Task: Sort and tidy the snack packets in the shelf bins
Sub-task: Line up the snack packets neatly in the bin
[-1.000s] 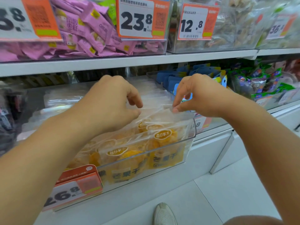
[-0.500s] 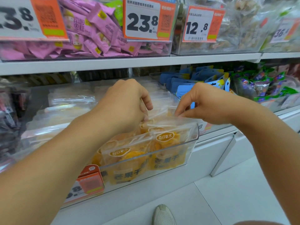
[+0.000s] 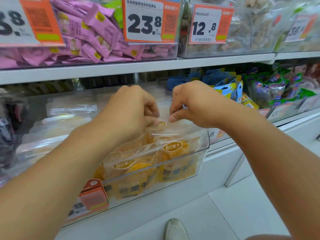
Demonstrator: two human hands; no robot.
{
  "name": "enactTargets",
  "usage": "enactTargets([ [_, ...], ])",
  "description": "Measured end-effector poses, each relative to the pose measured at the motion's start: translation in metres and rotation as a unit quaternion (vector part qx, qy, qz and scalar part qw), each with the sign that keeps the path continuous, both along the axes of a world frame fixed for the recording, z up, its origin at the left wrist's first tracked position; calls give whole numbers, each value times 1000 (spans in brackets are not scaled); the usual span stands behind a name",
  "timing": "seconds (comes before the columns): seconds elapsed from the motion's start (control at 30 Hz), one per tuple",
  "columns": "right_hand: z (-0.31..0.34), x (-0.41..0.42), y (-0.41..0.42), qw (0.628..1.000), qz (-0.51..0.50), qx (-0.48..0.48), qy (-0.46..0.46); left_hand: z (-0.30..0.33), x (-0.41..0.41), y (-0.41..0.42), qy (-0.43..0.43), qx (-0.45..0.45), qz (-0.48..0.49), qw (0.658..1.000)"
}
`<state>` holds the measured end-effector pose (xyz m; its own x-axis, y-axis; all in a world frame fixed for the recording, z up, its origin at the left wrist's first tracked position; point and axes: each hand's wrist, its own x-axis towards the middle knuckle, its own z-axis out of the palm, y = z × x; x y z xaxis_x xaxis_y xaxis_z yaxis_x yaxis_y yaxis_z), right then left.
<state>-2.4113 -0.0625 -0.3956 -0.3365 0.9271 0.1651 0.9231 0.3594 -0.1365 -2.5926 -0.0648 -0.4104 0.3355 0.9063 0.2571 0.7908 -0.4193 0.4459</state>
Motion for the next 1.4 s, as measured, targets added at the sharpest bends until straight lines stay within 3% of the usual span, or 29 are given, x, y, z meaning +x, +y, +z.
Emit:
enactTargets([
  [0.13, 18, -1, -17, 997, -49, 29, -48, 4, -1, -1, 37, -38, 37, 998],
  [0.3, 16, -6, -16, 991, -64, 90, -75, -5, 11, -1, 59, 30, 105, 992],
  [0.47, 4, -6, 6, 995, -58, -50, -67, -1, -2, 7, 86, -22, 79, 993],
  [0.6, -2, -8, 14, 995, -49, -49, -77, 16, -15, 3, 104, -114, 50, 987],
  [0.8, 25, 0, -7, 985, -91, 74, -123, 5, -8, -5, 190, 14, 121, 974],
  [0.93, 7, -12, -5, 985, -82, 24, -148, 6, -7, -8, 208, 15, 170, 963],
  [1.03, -1, -15, 6, 988, -68, -30, -137, 6, -10, -9, 195, 6, 199, 960],
  [1.13, 1, -11, 8, 990, -76, -25, -115, 7, -16, -4, 171, -24, 184, 968],
  [1.23, 11, -6, 0, 997, -65, -7, -33, 11, -25, 2, 132, -71, 141, 979],
  [1.33, 12, -24, -5, 999, -19, 14, 43, 9, -33, 0, 85, -56, 102, 990],
  [1.4, 5, -42, -2, 999, 2, -9, 35, 5, -37, -1, 66, -23, 88, 994],
])
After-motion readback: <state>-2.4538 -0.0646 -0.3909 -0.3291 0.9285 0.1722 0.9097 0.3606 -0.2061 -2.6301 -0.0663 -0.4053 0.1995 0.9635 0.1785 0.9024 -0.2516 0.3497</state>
